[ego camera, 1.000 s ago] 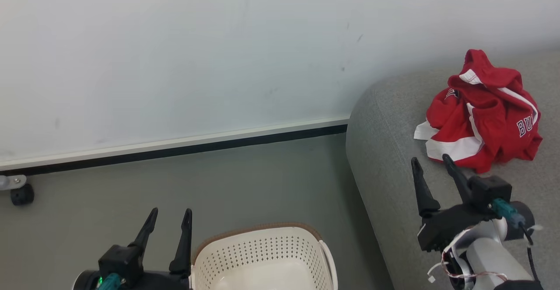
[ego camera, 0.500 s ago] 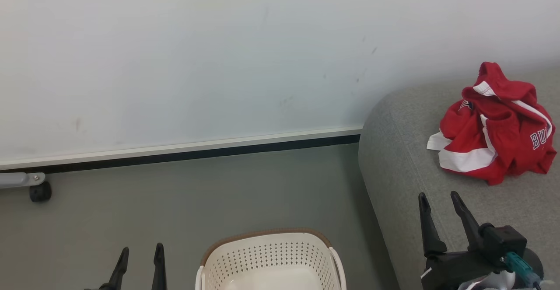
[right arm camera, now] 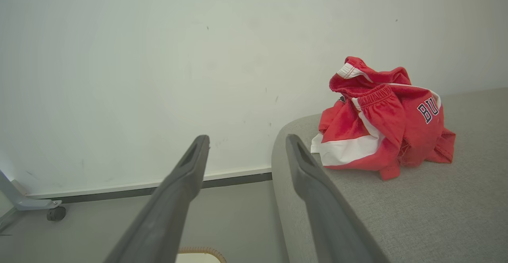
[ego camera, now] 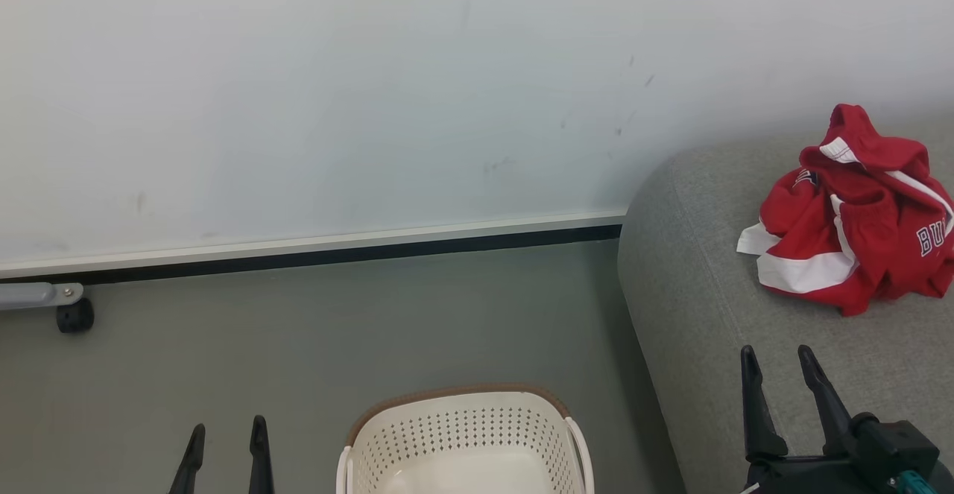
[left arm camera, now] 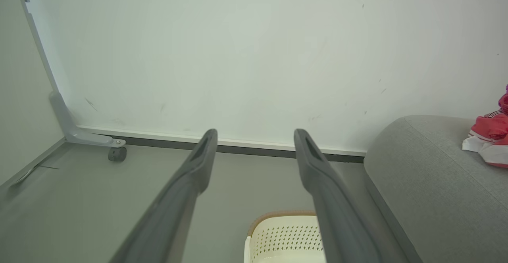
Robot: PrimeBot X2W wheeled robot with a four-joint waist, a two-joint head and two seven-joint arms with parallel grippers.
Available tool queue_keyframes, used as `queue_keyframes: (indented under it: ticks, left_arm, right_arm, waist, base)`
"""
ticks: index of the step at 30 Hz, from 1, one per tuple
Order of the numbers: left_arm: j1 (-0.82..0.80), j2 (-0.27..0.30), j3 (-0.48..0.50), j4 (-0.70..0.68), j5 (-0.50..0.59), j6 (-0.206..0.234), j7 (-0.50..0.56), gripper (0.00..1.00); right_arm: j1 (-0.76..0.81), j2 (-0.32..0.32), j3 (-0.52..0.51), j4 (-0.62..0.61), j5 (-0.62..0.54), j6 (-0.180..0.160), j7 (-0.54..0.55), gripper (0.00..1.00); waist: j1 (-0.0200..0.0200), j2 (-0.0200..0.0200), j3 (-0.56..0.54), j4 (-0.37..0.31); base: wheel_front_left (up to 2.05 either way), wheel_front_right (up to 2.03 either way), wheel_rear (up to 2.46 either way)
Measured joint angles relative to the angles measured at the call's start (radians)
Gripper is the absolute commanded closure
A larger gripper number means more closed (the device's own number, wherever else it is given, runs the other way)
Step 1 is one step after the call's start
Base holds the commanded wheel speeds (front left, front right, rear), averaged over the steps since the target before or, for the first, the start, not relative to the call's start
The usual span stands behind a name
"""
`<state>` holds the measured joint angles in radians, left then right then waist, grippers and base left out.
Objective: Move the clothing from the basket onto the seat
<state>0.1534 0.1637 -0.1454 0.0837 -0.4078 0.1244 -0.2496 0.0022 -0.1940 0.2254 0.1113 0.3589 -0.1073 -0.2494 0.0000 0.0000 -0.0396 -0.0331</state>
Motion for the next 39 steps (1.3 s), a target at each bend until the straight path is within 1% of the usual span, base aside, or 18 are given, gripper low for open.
queue_keyframes:
  ticks: [2, 13, 29, 30, 35, 39]
  left_arm:
    - [0.0, -0.004, 0.003, -0.005, 0.005, 0.0, 0.0, 0.0]
    - [0.0, -0.015, 0.009, -0.027, 0.037, 0.0, 0.0, 0.0]
    - [-0.001, -0.022, 0.014, -0.034, 0.05, 0.0, 0.0, 0.0]
    - [-0.001, -0.022, 0.014, -0.035, 0.052, 0.0, 0.0, 1.0]
    - [0.006, -0.034, 0.006, 0.017, 0.049, -0.001, 0.002, 1.0]
    - [0.01, -0.039, 0.01, 0.027, 0.028, -0.011, 0.012, 1.0]
  right_arm:
    - [0.008, 0.001, -0.003, -0.018, -0.004, -0.007, 0.0, 0.0]
    - [0.026, 0.003, -0.025, -0.071, -0.026, -0.008, 0.0, 0.0]
    - [0.028, 0.005, -0.052, -0.082, -0.034, -0.016, 0.0, 0.0]
    - [0.028, 0.006, -0.053, -0.081, -0.034, -0.016, 0.0, 1.0]
    - [0.053, 0.025, -0.042, -0.027, -0.034, -0.016, 0.003, 1.0]
    - [0.059, 0.029, -0.051, -0.016, -0.016, -0.009, 0.012, 1.0]
  waist:
    - [0.0, 0.0, 0.003, -0.002]
    - [0.0, 0.0, 0.018, -0.012]
    - [0.0, 0.0, 0.03, -0.003]
    - [0.0, 0.0, 0.03, -0.003]
    - [0.0, 0.0001, 0.03, -0.002]
    - [0.0, 0.0, 0.031, -0.001]
  base:
    - [0.0, 0.0, 0.0]
    - [0.0, 0.0, 0.0]
    - [0.0, 0.0, 0.0]
    - [0.0, 0.0, 0.0]
    - [0.0, 0.0, 0.0]
    - [0.0, 0.0, 0.0]
